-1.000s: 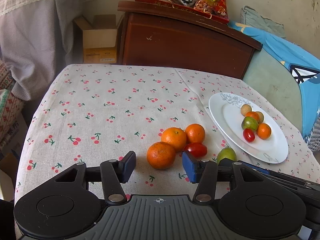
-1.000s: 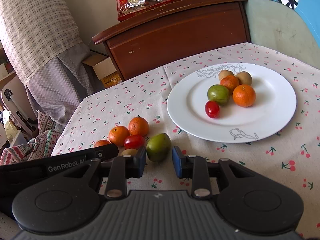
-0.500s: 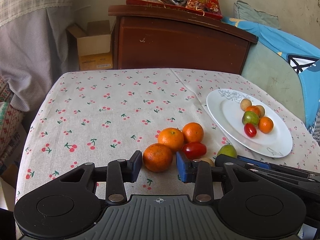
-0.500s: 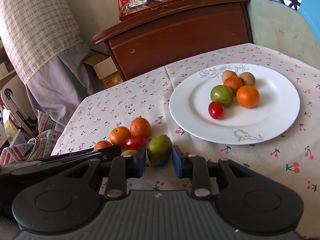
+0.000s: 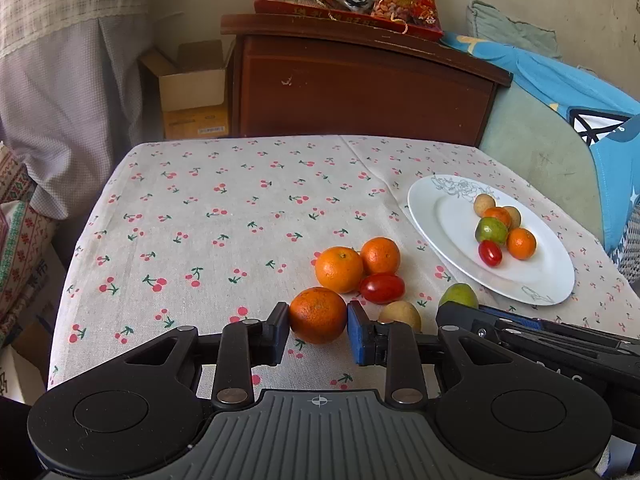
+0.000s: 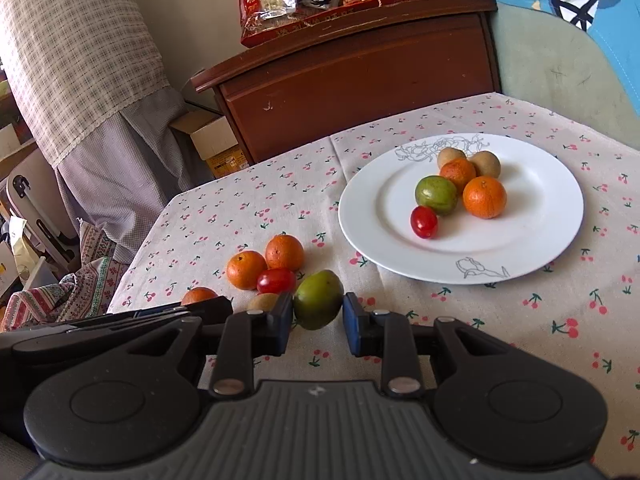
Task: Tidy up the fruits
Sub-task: 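Grasp a tangerine with the left tool while the right tool lifts the green fruit, then carry the green fruit and tangerine onto the plate and open both tools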
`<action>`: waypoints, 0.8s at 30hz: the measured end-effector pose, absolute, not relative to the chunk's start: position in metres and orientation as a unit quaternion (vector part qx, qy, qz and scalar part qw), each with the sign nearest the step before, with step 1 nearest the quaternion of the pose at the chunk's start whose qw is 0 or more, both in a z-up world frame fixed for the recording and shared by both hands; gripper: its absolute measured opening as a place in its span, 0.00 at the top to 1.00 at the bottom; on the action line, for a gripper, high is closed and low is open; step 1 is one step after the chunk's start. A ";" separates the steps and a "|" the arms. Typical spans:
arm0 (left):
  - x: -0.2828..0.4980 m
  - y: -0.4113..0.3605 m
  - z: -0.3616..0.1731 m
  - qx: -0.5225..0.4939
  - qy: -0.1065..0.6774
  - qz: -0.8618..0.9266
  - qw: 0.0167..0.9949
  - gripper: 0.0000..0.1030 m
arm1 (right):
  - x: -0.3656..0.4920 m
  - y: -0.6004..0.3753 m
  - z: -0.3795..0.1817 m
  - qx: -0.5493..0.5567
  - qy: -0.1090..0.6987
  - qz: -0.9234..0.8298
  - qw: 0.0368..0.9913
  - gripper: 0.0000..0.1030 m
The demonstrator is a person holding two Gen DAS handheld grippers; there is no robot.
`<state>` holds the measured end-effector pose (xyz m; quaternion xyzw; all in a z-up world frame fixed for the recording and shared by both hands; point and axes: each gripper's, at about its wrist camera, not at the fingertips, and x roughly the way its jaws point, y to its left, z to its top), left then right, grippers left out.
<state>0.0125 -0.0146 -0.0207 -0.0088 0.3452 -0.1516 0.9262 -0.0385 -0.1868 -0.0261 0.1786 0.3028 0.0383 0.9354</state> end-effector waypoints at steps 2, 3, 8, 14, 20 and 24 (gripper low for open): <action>0.010 -0.015 -0.019 -0.009 0.346 -0.152 0.926 0.73 | -0.042 -0.188 -0.024 0.178 0.302 0.038 0.936 0.74; 0.009 -0.014 -0.019 -0.010 0.347 -0.152 0.925 0.73 | -0.044 -0.188 -0.023 0.178 0.301 0.037 0.936 0.74; 0.004 -0.015 -0.015 -0.016 0.349 -0.155 0.924 0.73 | -0.052 -0.190 -0.016 0.172 0.296 0.033 0.939 0.74; -0.004 -0.019 -0.004 -0.019 0.337 -0.168 0.926 0.73 | -0.063 -0.202 -0.002 0.174 0.279 0.018 0.944 0.74; -0.007 -0.024 0.018 -0.042 0.317 -0.195 0.927 0.73 | -0.075 -0.227 0.018 0.194 0.243 -0.012 0.950 0.74; -0.001 -0.033 0.031 -0.051 0.306 -0.208 0.928 0.73 | -0.076 -0.241 0.022 0.206 0.229 -0.029 0.951 0.74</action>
